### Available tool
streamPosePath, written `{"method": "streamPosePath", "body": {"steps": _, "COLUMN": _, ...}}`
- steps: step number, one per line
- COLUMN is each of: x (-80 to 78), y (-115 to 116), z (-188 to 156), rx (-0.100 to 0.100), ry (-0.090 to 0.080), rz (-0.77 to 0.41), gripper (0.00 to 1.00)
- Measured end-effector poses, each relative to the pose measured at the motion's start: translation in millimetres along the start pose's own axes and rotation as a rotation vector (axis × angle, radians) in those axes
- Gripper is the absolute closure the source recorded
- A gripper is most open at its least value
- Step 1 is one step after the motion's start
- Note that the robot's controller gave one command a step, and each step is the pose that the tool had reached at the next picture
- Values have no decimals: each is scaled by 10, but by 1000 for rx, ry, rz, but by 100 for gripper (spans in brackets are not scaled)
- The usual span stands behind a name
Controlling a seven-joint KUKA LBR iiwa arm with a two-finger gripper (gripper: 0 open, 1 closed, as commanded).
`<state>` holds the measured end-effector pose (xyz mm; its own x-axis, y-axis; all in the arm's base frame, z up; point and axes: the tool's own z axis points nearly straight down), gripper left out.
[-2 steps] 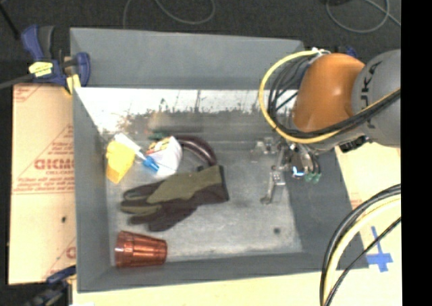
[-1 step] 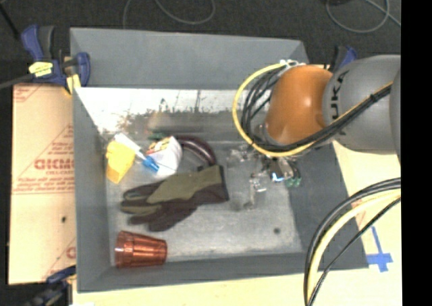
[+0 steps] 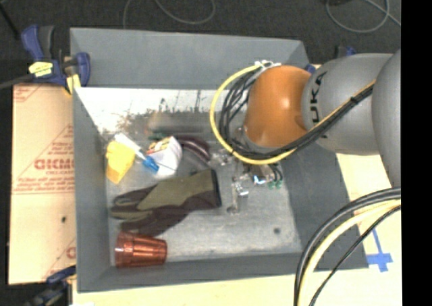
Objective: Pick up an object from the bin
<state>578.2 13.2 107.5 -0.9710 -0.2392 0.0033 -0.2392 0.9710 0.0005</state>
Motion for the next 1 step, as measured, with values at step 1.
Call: {"method": "streamPosePath", "body": {"steps": 1, "x": -387, "y": 445, "z": 1, "rx": 6, "ry": -22, "rz": 31, "gripper": 0}}
